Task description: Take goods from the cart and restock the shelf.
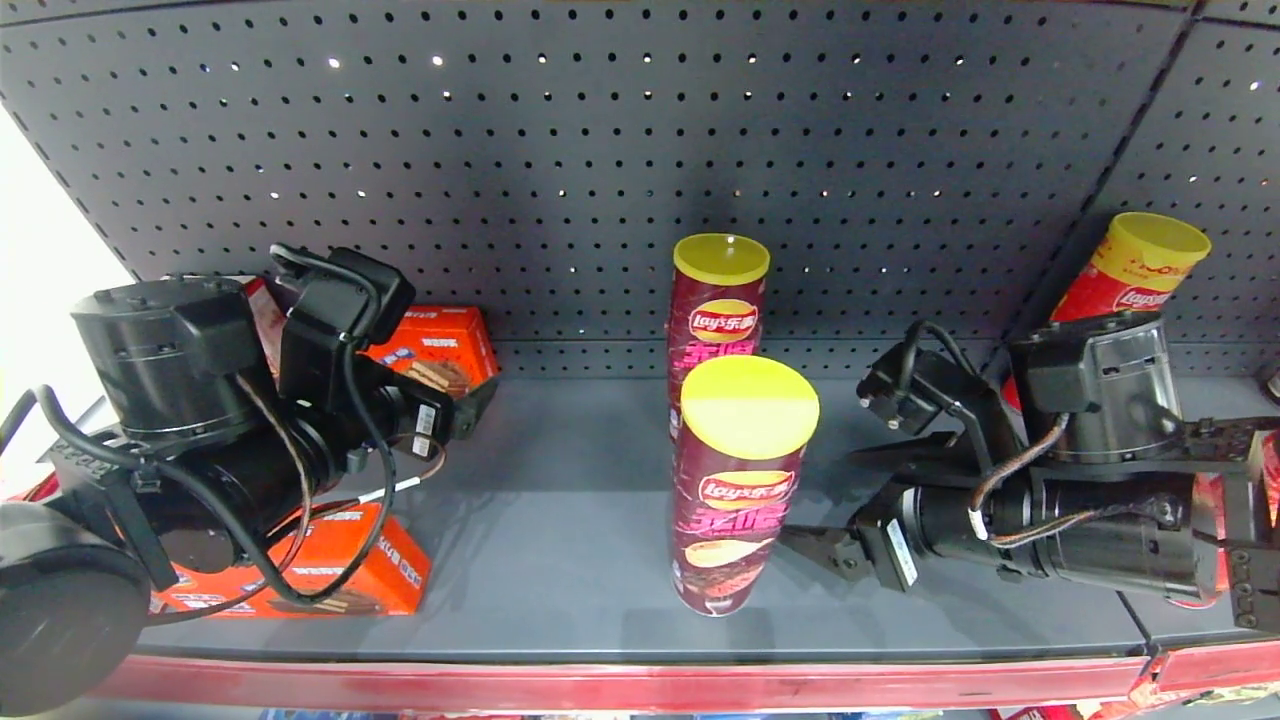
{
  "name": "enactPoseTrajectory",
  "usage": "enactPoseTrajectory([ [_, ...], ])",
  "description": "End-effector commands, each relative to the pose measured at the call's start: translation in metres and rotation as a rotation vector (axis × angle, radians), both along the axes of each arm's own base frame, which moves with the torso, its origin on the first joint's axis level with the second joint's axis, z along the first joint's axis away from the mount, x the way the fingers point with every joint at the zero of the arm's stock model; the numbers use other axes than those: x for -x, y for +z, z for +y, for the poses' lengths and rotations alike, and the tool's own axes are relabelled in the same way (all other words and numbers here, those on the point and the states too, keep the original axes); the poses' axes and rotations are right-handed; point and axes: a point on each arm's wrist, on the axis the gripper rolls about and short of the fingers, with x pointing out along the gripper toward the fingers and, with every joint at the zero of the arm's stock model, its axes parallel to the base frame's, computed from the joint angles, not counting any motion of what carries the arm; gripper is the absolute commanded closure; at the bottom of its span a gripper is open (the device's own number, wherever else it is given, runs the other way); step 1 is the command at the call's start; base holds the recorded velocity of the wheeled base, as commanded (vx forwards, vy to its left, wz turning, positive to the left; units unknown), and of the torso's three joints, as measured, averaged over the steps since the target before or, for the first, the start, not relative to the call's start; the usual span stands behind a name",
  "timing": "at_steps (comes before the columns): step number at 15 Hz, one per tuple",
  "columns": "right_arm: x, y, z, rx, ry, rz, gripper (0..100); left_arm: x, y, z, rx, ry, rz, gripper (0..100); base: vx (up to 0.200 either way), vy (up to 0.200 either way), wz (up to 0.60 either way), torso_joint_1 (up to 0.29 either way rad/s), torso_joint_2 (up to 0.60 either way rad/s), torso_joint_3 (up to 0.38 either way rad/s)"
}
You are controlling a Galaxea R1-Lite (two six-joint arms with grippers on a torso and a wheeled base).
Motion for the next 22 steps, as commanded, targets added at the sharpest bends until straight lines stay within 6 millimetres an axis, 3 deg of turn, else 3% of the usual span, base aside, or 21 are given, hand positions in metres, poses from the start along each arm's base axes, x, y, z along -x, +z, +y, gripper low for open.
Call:
enactPoseTrajectory([
  [1,-0.002,-0.002,0.001,0.005,0.001,0.007,0,0.0,0.0,0.0,0.0,0.0,-0.001,0,0.0,0.0,0.0,0.0,0.0,0.0],
  [7,0.005,0.003,-0.004,-0.008,-0.002,-0.01,0,0.002,0.0,0.001,0.0,0.002,-0.001,0,0.0,0.0,0.0,0.0,0.0,0.0],
  [10,0.025,0.019,-0.021,-0.049,-0.009,-0.06,0,0.034,0.024,0.013,0.028,0.003,-0.082,0,0.0,0.0,0.0,0.0,0.0,0.0],
  [13,0.052,0.018,-0.041,-0.063,0.0,-0.078,0,0.08,0.048,0.027,0.063,-0.009,-0.181,0,0.0,0.0,0.0,0.0,0.0,0.0],
  [14,0.065,0.017,-0.049,-0.071,0.012,-0.089,0,0.108,0.046,0.033,0.07,-0.035,-0.209,0,0.0,0.0,0.0,0.0,0.0,0.0],
  [17,0.091,0.017,-0.057,-0.114,0.074,-0.146,0,0.165,0.03,0.047,0.056,-0.109,-0.265,0,0.0,0.0,0.0,0.0,0.0,0.0],
  [19,0.098,0.015,-0.059,-0.137,0.089,-0.172,0,0.182,0.025,0.055,0.046,-0.114,-0.272,0,0.0,0.0,0.0,0.0,0.0,0.0],
  [20,0.109,0.012,-0.065,-0.169,0.103,-0.21,0,0.207,0.019,0.068,0.038,-0.119,-0.258,0,0.0,0.0,0.0,0.0,0.0,0.0],
  [22,0.119,0.007,-0.076,-0.17,0.06,-0.229,0,0.232,0.006,0.081,0.029,-0.125,-0.236,0,0.0,0.0,0.0,0.0,0.0,0.0],
])
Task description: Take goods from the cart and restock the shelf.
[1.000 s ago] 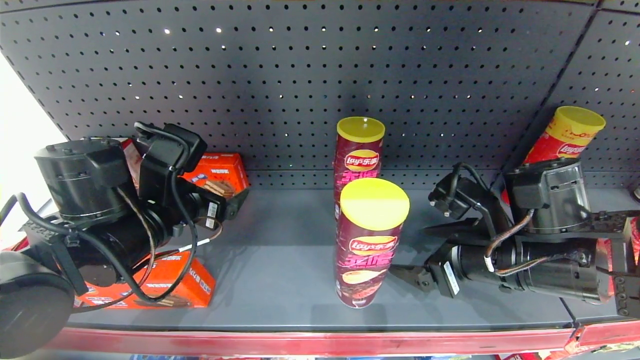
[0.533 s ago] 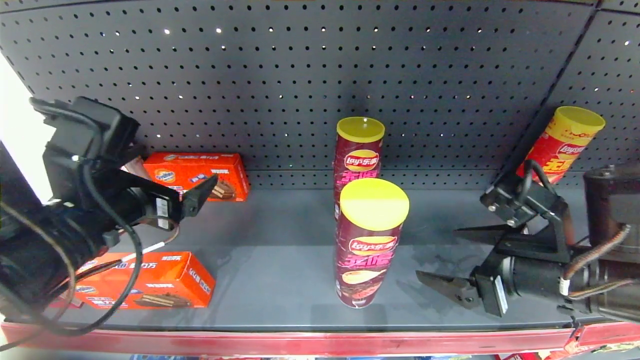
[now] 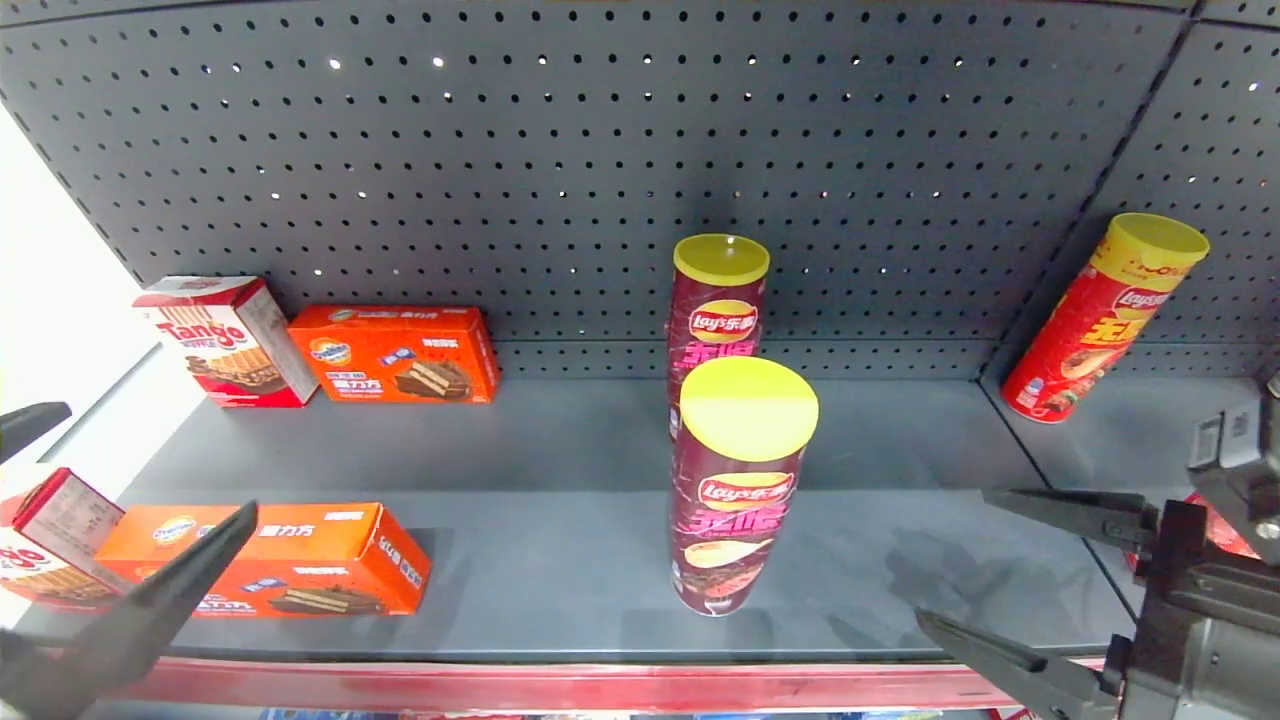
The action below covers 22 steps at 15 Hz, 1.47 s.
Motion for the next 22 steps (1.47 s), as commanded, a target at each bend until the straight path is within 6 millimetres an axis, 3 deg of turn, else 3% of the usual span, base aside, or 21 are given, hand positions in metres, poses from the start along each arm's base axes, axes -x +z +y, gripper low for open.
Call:
enactPoseTrajectory([
  [1,0.019,-0.006,-0.018,-0.026,-0.028,-0.029,0,0.054,-0.02,0.027,0.014,-0.017,-0.039,0,0.0,0.0,0.0,0.0,0.0,0.0],
  [4,0.033,-0.022,-0.034,-0.025,-0.08,-0.022,0,0.069,-0.062,0.035,-0.041,-0.045,0.066,0,0.0,0.0,0.0,0.0,0.0,0.0],
  [7,0.042,-0.039,-0.047,-0.031,-0.171,0.002,0,0.067,-0.091,0.034,-0.085,-0.042,0.153,0,0.0,0.0,0.0,0.0,0.0,0.0],
  [9,0.04,-0.058,-0.06,-0.026,-0.413,0.058,0,0.066,-0.119,0.033,-0.124,-0.016,0.242,0,0.0,0.0,0.0,0.0,0.0,0.0],
  [10,0.039,-0.07,-0.071,-0.03,-0.568,0.101,0,0.066,-0.127,0.035,-0.137,0.084,0.284,0,0.0,0.0,0.0,0.0,0.0,0.0],
  [13,0.054,-0.093,-0.089,0.015,-0.762,0.127,0,0.062,-0.128,0.035,-0.117,0.252,0.357,0,0.0,0.0,0.0,0.0,0.0,0.0],
  [16,0.083,-0.107,-0.108,-0.045,-0.997,0.08,0,0.065,-0.128,0.037,-0.059,0.454,0.346,0,0.0,0.0,0.0,0.0,0.0,0.0],
  [19,0.125,-0.121,-0.111,-0.164,-0.996,-0.082,0,0.071,-0.128,0.037,-0.019,0.418,0.277,0,0.0,0.0,0.0,0.0,0.0,0.0],
  [22,0.137,-0.124,-0.11,-0.247,-1.005,-0.227,0,0.081,-0.128,0.04,0.011,0.309,0.151,0,0.0,0.0,0.0,0.0,0.0,0.0],
])
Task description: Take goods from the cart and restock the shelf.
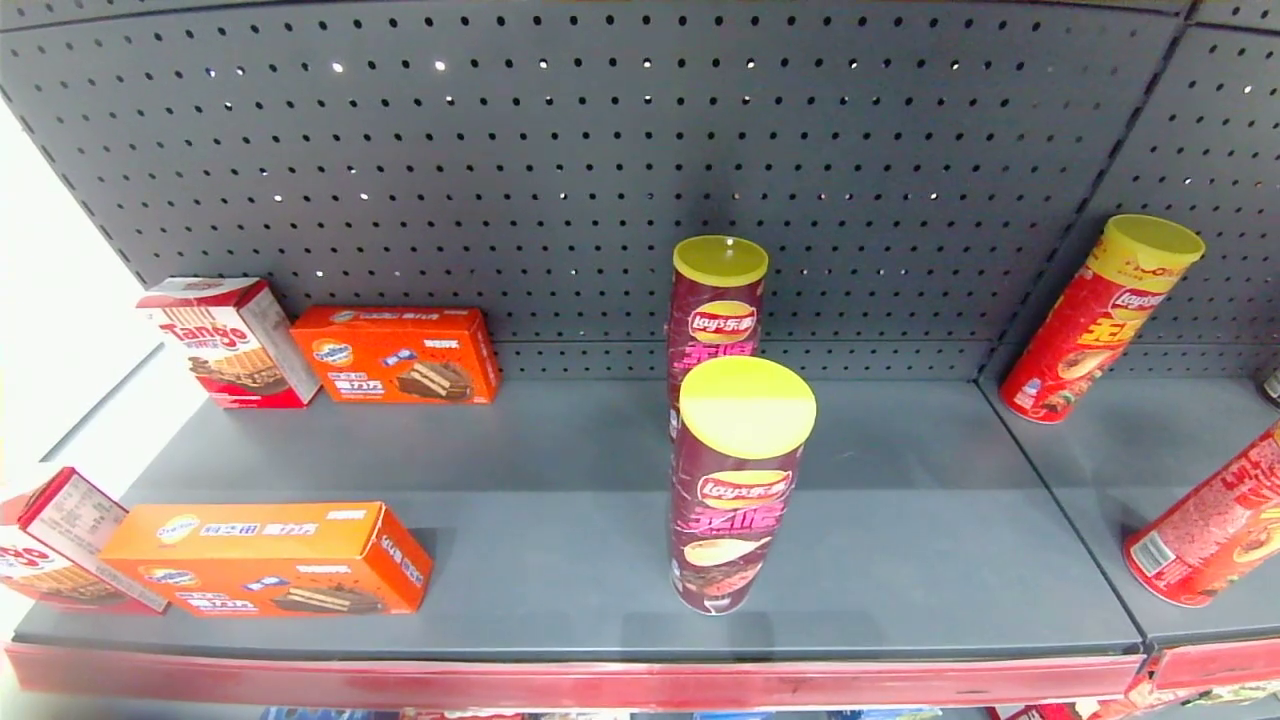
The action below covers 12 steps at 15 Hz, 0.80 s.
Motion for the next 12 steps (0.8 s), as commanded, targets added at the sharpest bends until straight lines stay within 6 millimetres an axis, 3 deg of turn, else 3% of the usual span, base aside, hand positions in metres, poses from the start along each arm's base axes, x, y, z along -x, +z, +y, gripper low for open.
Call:
enactPoseTrajectory([
  [1,0.0198,-0.0063,0.0012,-0.006,-0.03,-0.224,0,0.0128,-0.0012,0.0029,0.027,-0.039,-0.152,0,0.0,0.0,0.0,0.0,0.0,0.0],
  [2,0.0197,-0.0063,0.0014,-0.005,-0.026,-0.224,0,0.0141,-0.0016,0.0033,0.043,-0.028,-0.167,0,0.0,0.0,0.0,0.0,0.0,0.0],
  [5,0.0189,-0.0124,0.0083,0.022,0.288,-0.158,0,0.0138,-0.0016,0.0044,0.048,0.042,-0.163,0,0.0,0.0,0.0,0.0,0.0,0.0],
  [8,0.018,-0.0123,0.0071,-0.03,0.215,-0.142,0,0.0113,-0.0008,0.0017,0.014,0.258,-0.115,0,0.0,0.0,0.0,0.0,0.0,0.0],
  [12,0.0153,-0.0116,0.0072,-0.029,0.194,-0.107,0,0.0178,-0.0024,-0.0008,0.118,0.095,-0.207,0,0.0,0.0,0.0,0.0,0.0,0.0],
])
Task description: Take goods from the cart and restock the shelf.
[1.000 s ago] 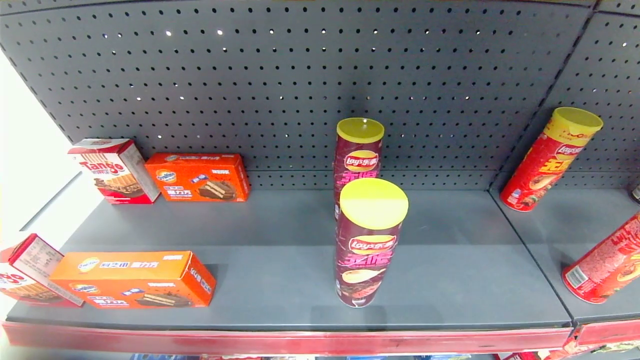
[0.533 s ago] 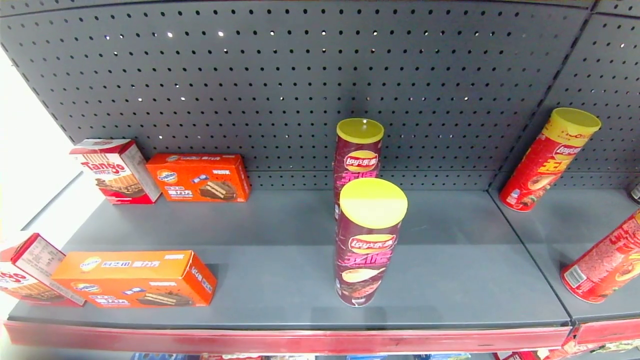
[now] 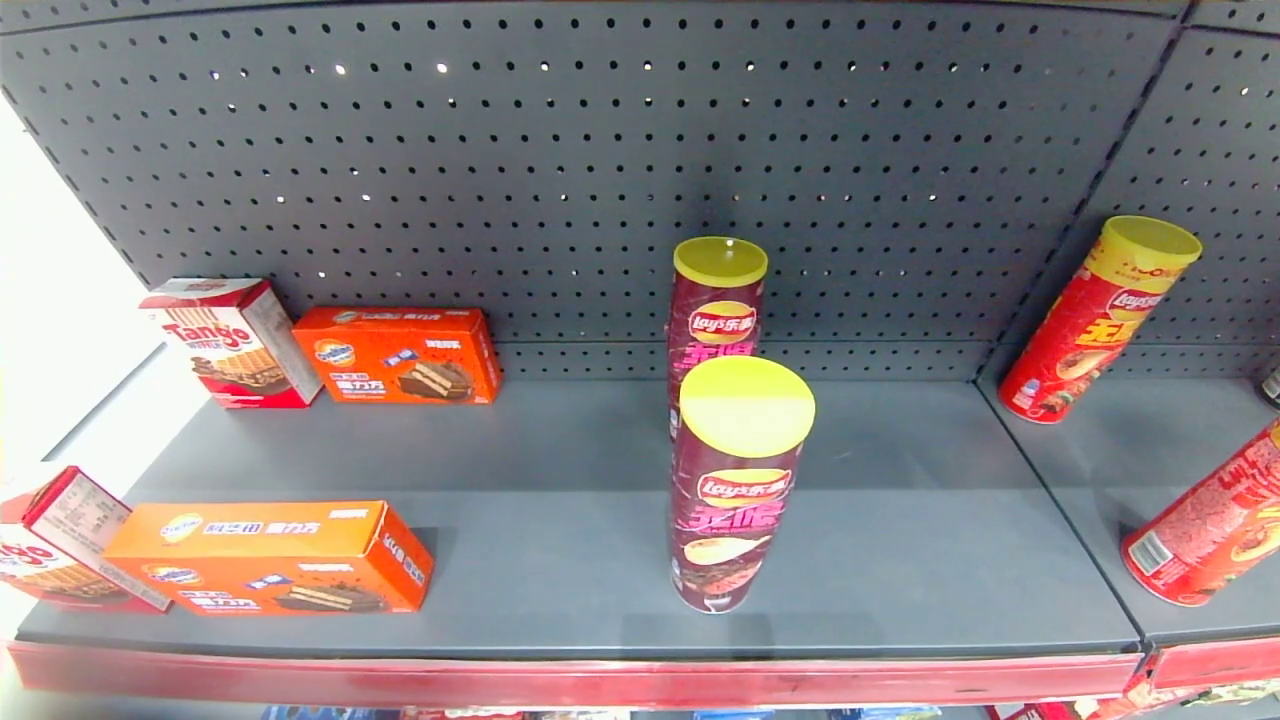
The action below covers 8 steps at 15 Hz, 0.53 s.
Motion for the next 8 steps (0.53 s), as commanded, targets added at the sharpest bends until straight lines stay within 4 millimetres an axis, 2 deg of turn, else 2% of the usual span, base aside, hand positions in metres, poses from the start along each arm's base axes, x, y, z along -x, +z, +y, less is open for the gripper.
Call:
enactPoseTrajectory([
  [1,-0.0019,0.0006,-0.0005,0.005,-0.031,0.024,0,0.0021,-0.0007,-0.0013,0.027,-0.069,-0.03,0,0.0,0.0,0.0,0.0,0.0,0.0],
  [4,-0.0051,0.0013,0.0,0.01,-0.098,0.068,0,0.0021,-0.0014,-0.0017,0.025,-0.089,-0.024,0,0.0,0.0,0.0,0.0,0.0,0.0],
  [7,-0.0052,0.0008,0.0005,-0.003,-0.073,0.065,0,0.0019,-0.0015,-0.002,0.039,-0.106,-0.023,0,0.0,0.0,0.0,0.0,0.0,0.0],
  [8,-0.005,0.001,0.0014,0.002,-0.008,0.062,0,0.0018,-0.0015,-0.0029,0.047,-0.143,-0.023,0,0.0,0.0,0.0,0.0,0.0,0.0],
])
